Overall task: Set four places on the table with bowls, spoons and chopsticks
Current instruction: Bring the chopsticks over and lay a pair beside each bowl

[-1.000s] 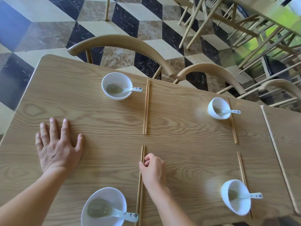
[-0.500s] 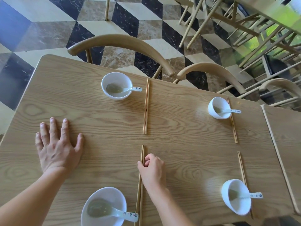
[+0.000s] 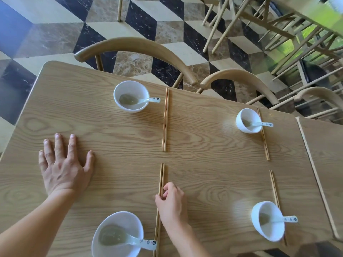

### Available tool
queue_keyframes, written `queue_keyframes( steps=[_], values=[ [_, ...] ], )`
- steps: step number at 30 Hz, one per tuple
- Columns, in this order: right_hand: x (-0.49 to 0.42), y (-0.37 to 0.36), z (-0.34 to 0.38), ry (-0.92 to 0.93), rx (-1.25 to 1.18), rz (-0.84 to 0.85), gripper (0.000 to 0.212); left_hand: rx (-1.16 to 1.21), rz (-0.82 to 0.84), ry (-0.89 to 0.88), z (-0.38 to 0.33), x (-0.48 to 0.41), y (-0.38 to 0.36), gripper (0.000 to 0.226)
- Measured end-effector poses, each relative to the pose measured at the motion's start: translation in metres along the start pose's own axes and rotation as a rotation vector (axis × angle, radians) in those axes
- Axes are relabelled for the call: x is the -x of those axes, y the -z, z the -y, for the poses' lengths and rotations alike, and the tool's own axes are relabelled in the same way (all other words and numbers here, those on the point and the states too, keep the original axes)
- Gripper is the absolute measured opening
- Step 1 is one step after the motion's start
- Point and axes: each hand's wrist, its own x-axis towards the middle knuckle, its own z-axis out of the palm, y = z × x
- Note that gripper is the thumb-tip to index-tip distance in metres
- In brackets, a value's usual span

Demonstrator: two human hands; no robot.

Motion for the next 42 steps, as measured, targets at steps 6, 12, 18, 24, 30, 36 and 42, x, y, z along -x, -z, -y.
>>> queue_keyframes(
  steps=[6,12,18,24,30,36,42],
  values=[
    [0.001,0.000,-0.001,0.007,-0.001,-0.002,0.014,-0.003,0.001,0.003,0.001,0.000,-0.001,0.080],
    [0.004,0.000,-0.002,0.001,0.008,0.009,0.021,-0.005,-0.004,-0.002,0.002,-0.001,-0.001,0.079],
    [0.015,-0.003,-0.008,-0.007,0.010,0.027,0.018,0.002,0.000,-0.006,0.003,0.001,-0.002,0.080],
    [0.020,-0.005,-0.011,-0.004,-0.010,0.002,0.014,0.008,-0.004,-0.016,0.004,0.001,-0.005,0.080],
    [0.019,-0.007,-0.015,0.007,-0.014,-0.006,0.017,0.008,-0.009,-0.024,0.006,0.001,-0.009,0.078],
    [0.023,-0.010,-0.018,-0.012,-0.029,-0.023,0.018,0.005,-0.013,-0.022,0.010,0.000,-0.011,0.077],
    [0.029,-0.009,-0.021,-0.006,-0.038,-0.025,0.026,0.076,-0.014,-0.078,0.012,0.002,-0.005,0.077]
  ],
)
